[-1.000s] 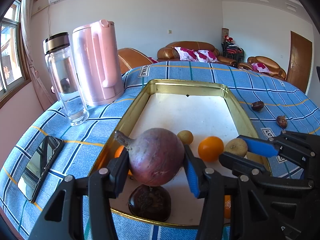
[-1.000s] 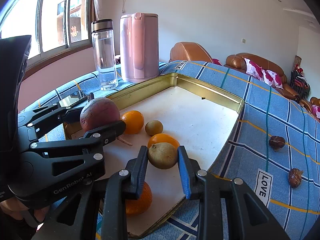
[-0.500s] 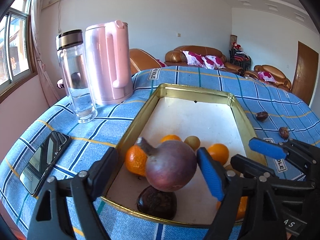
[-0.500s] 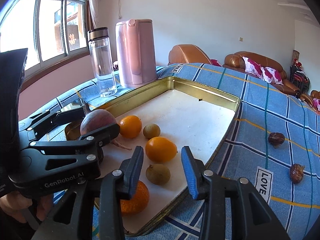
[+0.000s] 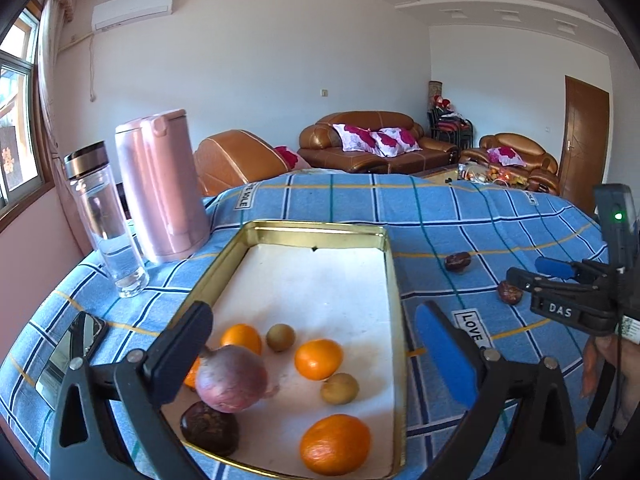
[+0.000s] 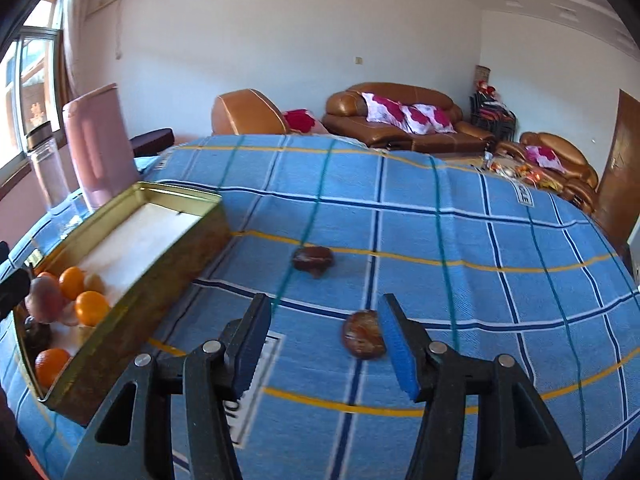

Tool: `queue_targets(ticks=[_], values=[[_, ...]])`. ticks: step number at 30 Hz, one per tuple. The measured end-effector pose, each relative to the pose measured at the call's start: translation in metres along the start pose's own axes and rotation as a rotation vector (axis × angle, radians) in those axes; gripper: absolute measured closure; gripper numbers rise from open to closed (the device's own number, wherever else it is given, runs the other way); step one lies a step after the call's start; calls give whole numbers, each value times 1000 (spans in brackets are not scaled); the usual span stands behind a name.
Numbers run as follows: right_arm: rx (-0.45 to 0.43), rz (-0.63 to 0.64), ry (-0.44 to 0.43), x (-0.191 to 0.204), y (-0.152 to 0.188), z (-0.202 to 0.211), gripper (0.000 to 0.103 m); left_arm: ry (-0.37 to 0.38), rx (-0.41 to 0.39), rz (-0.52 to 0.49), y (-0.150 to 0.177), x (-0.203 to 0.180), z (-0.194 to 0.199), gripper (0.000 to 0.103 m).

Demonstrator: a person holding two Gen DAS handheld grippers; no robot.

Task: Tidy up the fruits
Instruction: 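Grasp a brown round fruit with the right gripper while the left gripper grasps another brown fruit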

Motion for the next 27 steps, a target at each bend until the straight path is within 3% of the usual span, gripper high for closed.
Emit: queue_targets(ticks=[8, 11, 13, 18, 24, 27], values=[[189, -43, -10, -29, 26, -53, 46, 26, 11, -78, -16, -56, -16, 0], [210, -66, -46, -32, 30, -61, 47, 33, 37, -93, -17, -72, -27, 0], [208, -56, -59, -31, 28, -60, 59, 42, 57, -99, -18, -82, -35, 0], [163, -67, -60, -42, 21, -56, 59, 75, 102, -90, -21, -112, -54, 0], [61, -135, 122, -100, 8, -41, 59, 100, 196, -74, -15, -147, -97, 0], [55, -187, 108, -114, 9, -39, 59, 103, 247, -71, -11, -161, -125, 6]])
Point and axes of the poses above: each gripper's, at about its wrist camera, not at the fingertips, and z roughly against the way its jaws point, x to its left, y to its underside, the point moved 10 cm from there along -z, roughly the way its jaws point, and after that the axes turned 2 degrees about z, right-handed, at the moved point
